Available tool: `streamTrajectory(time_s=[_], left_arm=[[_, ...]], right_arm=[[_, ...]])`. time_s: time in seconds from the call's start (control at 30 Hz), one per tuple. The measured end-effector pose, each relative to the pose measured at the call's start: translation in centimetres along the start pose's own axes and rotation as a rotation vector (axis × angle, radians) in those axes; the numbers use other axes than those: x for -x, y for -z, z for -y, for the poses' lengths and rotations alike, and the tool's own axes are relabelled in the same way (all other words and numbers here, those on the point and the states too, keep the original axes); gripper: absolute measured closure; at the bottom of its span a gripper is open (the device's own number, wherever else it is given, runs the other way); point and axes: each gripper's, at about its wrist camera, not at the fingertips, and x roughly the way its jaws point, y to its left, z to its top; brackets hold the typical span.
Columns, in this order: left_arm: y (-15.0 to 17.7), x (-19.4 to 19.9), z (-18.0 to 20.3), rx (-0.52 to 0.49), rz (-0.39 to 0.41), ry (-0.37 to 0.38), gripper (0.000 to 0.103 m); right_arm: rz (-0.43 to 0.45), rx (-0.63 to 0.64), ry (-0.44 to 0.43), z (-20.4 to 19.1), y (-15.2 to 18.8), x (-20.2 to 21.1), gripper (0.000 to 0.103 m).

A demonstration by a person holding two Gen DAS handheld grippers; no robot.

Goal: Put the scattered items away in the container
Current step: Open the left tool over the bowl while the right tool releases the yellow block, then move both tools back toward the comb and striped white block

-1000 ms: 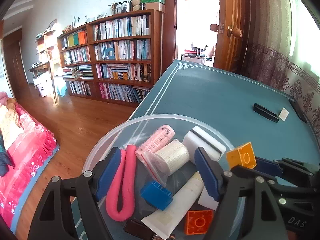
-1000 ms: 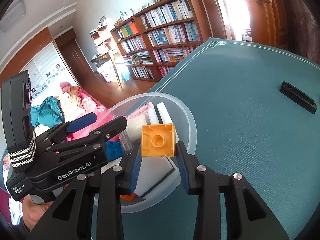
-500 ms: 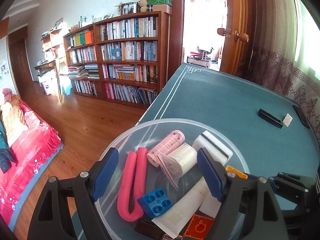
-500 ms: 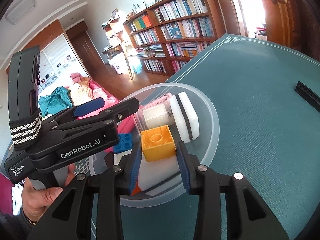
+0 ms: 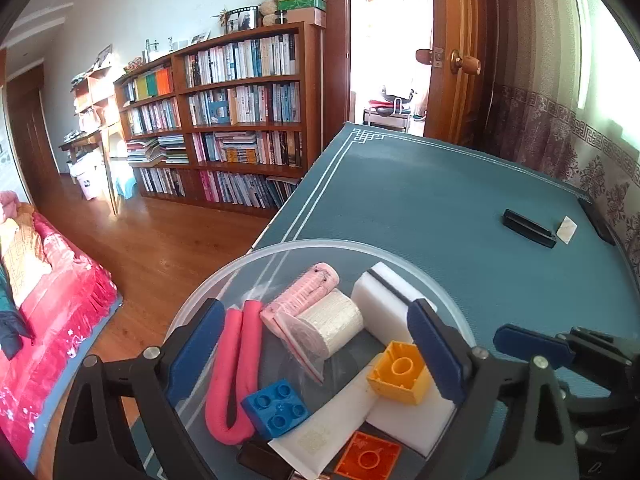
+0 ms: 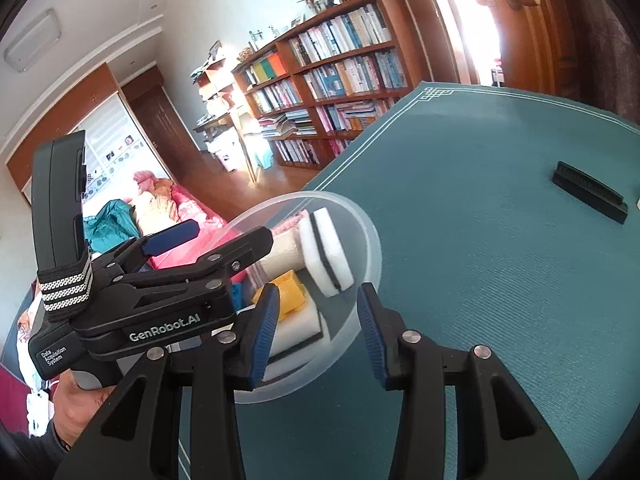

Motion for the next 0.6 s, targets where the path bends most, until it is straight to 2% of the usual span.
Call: streamTrajectory(time_s=[0.03,0.07,0.6], left_arm=[[-0.1,0.1,0.3,-0.008,0.003,-0.002,0.001],[-0.1,0.2,0.6,-0.016,0.009,-0.004,0.001],[-0.8,0.3,5.6,-0.129,0.014,0.021,0.001]], right_arm=[[0.003,-0.013,0.008,0.5,0.0,0.2,0.059],[0.006,-0.029,0.018,1.1,0.0,0.3,0.059],[-0.005,-0.165,0.214,9.3,1.2,2.6,0.058]])
